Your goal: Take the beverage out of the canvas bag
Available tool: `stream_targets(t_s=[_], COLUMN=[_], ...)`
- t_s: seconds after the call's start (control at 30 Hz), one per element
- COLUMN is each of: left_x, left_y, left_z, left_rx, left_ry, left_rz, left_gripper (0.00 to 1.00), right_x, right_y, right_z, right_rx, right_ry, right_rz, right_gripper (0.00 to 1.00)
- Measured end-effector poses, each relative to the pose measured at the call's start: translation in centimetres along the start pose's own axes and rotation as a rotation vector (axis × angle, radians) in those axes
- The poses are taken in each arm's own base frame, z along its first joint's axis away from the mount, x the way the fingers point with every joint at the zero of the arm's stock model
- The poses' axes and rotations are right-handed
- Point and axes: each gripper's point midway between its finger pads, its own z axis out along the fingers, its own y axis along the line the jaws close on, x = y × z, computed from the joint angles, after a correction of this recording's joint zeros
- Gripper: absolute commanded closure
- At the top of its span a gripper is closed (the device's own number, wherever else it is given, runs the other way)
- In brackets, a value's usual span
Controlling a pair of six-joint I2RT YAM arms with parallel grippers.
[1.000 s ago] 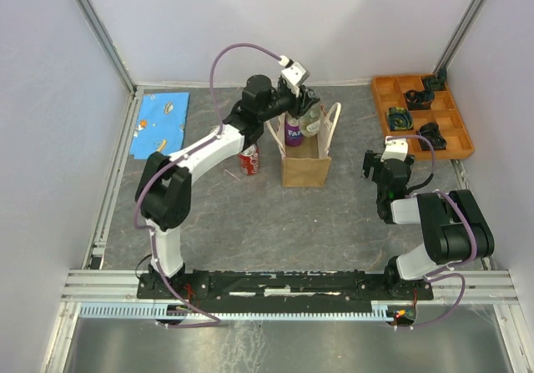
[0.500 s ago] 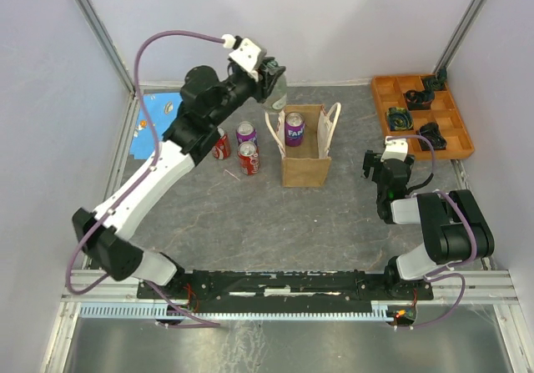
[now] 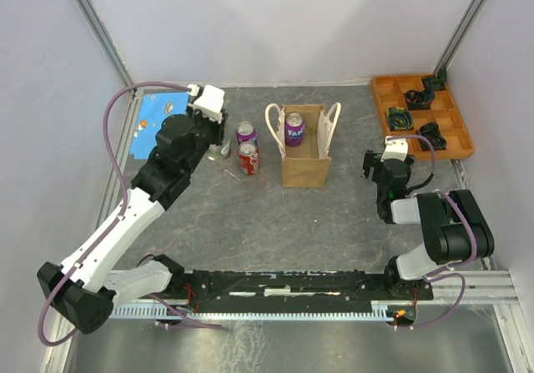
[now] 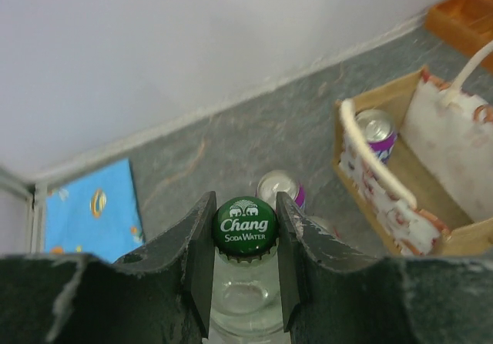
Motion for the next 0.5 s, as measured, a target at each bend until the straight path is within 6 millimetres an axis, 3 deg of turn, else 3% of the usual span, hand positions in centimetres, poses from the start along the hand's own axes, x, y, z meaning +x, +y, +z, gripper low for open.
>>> stream_targets(t_s=[0.23,0.5], left_x=[7.5,15.3], left_y=[3.6,1.7], left_z=[-1.5,-1.3], left_rx=[-0.116,-0.07], left_ry=[0.124,0.195], left_rz=[-0.063,-0.112], left_gripper=[0.97,0.97], right_x=[0.0,0.0], right_y=[0.0,0.0], right_z=[0.0,0.0], right_rx=[0.0,0.0], right_ry=[0.0,0.0], right_rz=[0.0,0.0], right_gripper=[0.01,0.01])
